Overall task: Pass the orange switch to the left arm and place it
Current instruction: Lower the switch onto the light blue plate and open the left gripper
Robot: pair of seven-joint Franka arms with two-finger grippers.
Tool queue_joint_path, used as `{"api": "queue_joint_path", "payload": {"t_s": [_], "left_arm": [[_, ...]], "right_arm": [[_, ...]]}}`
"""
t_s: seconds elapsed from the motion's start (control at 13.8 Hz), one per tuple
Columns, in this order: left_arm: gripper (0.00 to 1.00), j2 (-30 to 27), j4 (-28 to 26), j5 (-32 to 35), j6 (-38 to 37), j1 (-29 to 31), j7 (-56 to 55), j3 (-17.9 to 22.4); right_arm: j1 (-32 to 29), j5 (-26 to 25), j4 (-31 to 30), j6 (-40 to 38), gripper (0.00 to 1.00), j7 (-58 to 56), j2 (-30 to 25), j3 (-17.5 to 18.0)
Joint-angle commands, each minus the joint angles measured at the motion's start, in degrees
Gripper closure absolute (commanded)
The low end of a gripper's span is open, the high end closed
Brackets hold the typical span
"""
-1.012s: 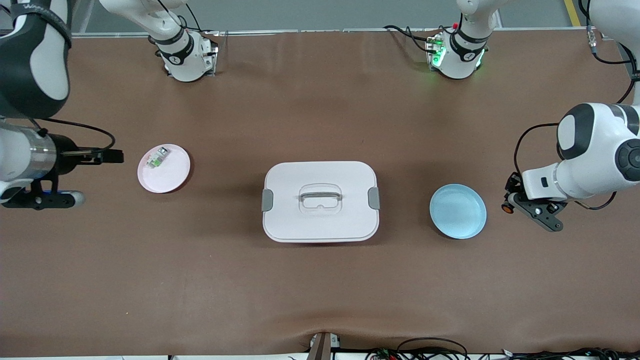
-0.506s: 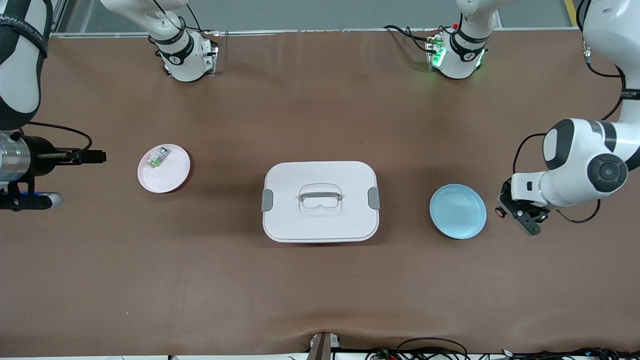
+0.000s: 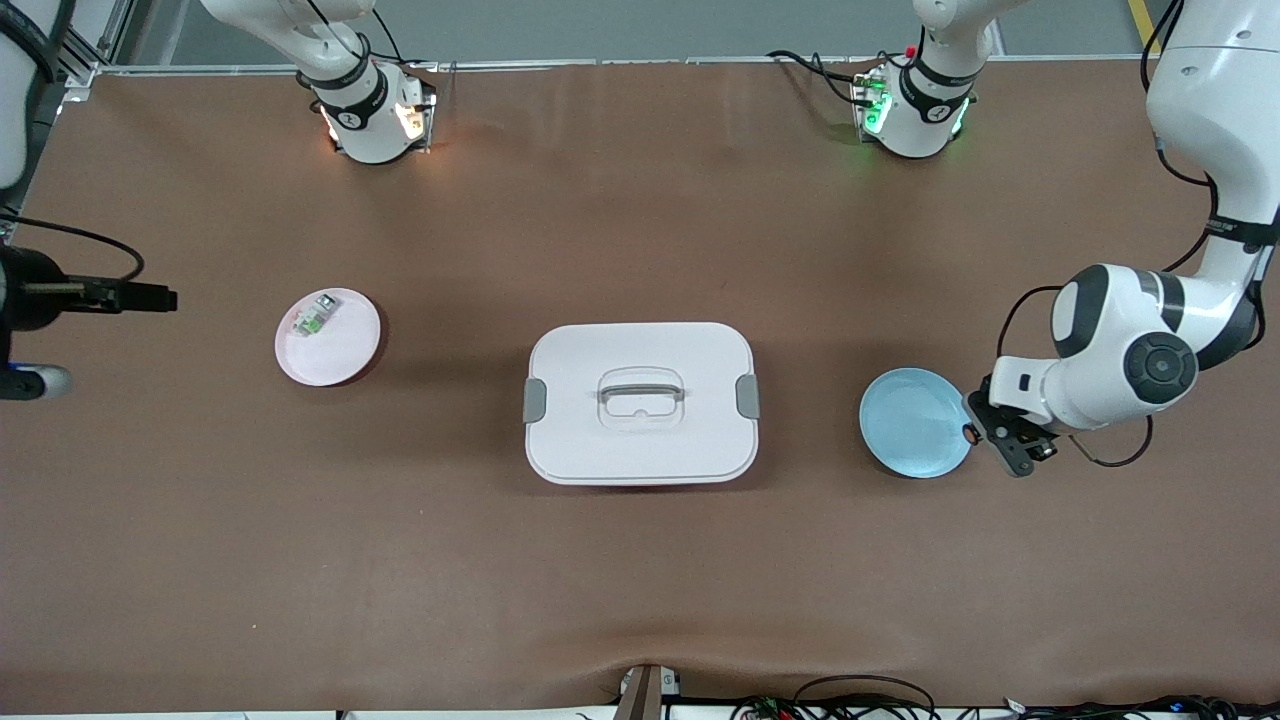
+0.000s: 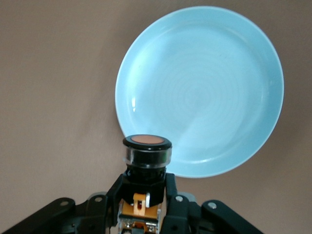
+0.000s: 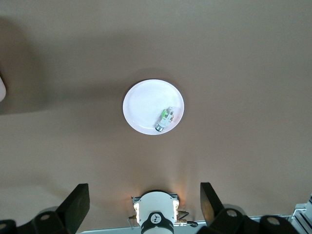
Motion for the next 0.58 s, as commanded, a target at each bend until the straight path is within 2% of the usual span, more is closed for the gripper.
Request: {"api": "queue_joint_path", "payload": {"t_s": [0.0, 0.29, 0.51], "left_arm": [[1.0, -0.2, -4.6, 1.6, 5.6, 0.2, 1.9, -0.4], [1.0, 0.2, -7.4, 2.0, 10.0, -2.0, 2.9, -0.4], [1.0, 0.3, -8.1, 4.6, 10.6, -2.8, 2.9, -0.4]], "right_arm": [[-0.6, 0.8, -1.0, 2.0, 0.0, 7.3, -2.6, 0.5], [-0.4, -0.9, -0.9, 3.7, 0.0, 6.9, -4.8, 0.7], [-1.1, -0.5, -2.3, 4.3, 0.0, -0.7, -5.9, 0.7]]}}
